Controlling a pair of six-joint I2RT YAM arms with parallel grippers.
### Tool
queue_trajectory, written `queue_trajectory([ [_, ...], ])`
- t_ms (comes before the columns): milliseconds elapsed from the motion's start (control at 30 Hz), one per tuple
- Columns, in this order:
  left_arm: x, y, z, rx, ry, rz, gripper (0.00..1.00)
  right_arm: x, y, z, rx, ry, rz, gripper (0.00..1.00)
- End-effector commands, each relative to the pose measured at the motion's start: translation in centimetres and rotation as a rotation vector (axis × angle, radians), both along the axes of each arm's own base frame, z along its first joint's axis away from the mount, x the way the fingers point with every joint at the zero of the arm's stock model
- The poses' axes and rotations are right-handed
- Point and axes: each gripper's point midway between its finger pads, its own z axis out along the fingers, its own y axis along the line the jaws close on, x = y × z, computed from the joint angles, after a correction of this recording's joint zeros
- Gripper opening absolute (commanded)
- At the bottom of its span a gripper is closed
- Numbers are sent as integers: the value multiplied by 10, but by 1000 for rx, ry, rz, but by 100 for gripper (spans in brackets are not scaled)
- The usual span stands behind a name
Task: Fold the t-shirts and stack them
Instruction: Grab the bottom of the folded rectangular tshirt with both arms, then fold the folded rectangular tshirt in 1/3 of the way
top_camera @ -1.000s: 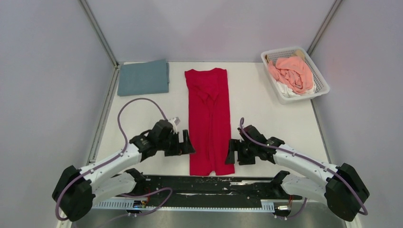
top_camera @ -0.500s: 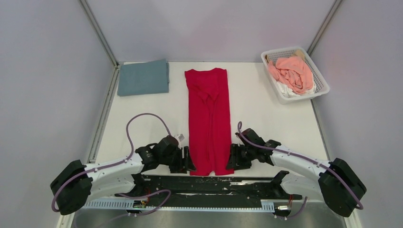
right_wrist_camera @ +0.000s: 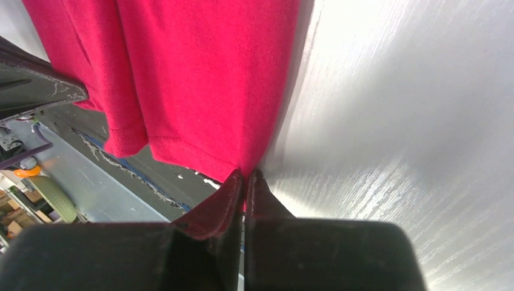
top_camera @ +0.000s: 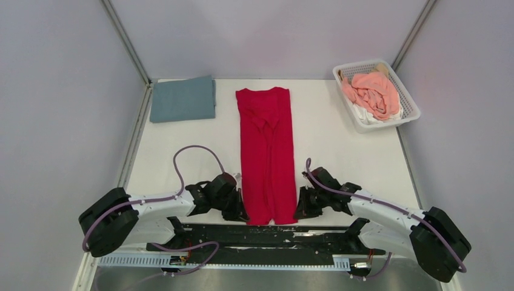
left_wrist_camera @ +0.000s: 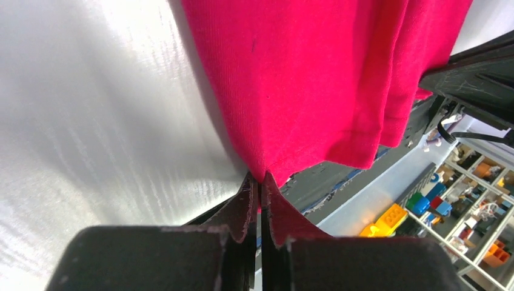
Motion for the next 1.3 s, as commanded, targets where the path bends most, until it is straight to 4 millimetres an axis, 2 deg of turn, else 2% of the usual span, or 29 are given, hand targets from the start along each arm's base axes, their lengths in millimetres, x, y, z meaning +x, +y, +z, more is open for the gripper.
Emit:
queue_trajectory([
  [0, 0, 14, 1, 59, -23, 22, 0, -6, 0, 7, 36, 0, 15, 0],
  [167, -14, 25, 9, 31, -21, 21, 0, -21, -2, 15, 70, 36, 26, 0],
  [400, -30, 30, 9, -7, 25, 20, 0, -37, -7, 19, 107, 78, 27, 0],
  [533, -32, 23, 16, -63, 20, 5, 0, -36, -4, 24, 132, 66, 32, 0],
  [633, -26, 13, 34, -109, -28, -17, 0, -29, 3, 38, 163, 25, 50, 0],
  [733, -9, 6, 47, -120, -105, -2, 0, -10, 11, 54, 165, -62, 53, 0],
  [800, 9, 1, 64, -111, -165, 14, 0, 6, 18, 68, 161, -120, 61, 0],
  [900, 31, 5, 68, -64, -214, 37, 0, 37, 27, 84, 129, -217, 42, 0],
  [1133, 119, 5, 98, -46, -336, 159, 0, 112, 35, 107, 73, -365, -62, 0],
  [1167, 125, 4, 99, -45, -344, 152, 0, 126, 33, 109, 72, -380, -89, 0],
  [1267, 162, 5, 101, -19, -349, 191, 0, 162, 30, 113, 65, -408, -154, 0],
])
